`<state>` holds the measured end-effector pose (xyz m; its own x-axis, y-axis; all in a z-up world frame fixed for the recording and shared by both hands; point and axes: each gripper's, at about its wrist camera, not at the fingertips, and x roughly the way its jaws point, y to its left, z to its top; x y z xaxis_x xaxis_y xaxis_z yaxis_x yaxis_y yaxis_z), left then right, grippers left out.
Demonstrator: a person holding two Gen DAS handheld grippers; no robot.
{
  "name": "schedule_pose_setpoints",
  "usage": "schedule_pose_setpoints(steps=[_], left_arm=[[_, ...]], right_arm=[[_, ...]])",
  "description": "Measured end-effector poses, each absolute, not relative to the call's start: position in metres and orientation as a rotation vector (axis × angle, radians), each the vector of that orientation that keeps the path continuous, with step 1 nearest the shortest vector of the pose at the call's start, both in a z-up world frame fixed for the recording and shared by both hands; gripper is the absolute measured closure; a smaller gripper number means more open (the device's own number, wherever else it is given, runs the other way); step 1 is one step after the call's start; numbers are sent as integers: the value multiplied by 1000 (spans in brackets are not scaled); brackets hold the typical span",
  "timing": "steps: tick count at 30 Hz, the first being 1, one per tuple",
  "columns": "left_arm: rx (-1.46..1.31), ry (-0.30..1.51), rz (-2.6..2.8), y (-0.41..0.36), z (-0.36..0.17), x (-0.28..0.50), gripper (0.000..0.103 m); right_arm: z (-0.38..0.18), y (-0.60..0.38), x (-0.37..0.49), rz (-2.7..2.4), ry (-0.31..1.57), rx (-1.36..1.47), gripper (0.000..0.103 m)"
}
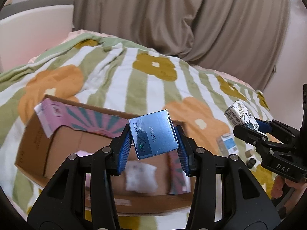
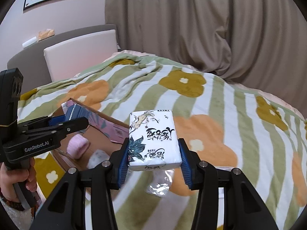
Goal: Organize objects
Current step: 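Carry the mirror case and tissue pack over the cardboard box with both tools, then open both tools to place the mirror case and tissue pack in the box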
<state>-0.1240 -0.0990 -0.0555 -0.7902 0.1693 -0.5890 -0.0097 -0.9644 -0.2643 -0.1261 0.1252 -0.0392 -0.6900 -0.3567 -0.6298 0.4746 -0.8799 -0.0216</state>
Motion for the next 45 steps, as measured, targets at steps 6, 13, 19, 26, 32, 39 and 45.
schedule_pose_setpoints(steps=[6,13,19,26,32,39,45], left_arm=[[-1012,-422,2882,-139,-71,-125,62],[-1034,-507,2909,-190,-87,-120,62],[-1072,-525,2918,-217,-103,-118,62],[-1103,-552,2927,-237,-116,-113,62],[-1137,-560,2918,-244,-125,-112,62],[-1177,-563,2907,-249,-134,-113,62],[-1188,-525,2903,-248,-133,-113,62]], right_arm=[[-48,83,-133,-2469,278,904,59],[-71,29,-139,-2391,305,944,59],[-89,-8,-140,-2340,316,973,59],[-108,-34,-139,-2300,327,1022,59],[-119,-46,-137,-2280,343,1046,59],[-127,-53,-136,-2268,362,1079,59],[-128,-53,-136,-2269,358,1097,59]])
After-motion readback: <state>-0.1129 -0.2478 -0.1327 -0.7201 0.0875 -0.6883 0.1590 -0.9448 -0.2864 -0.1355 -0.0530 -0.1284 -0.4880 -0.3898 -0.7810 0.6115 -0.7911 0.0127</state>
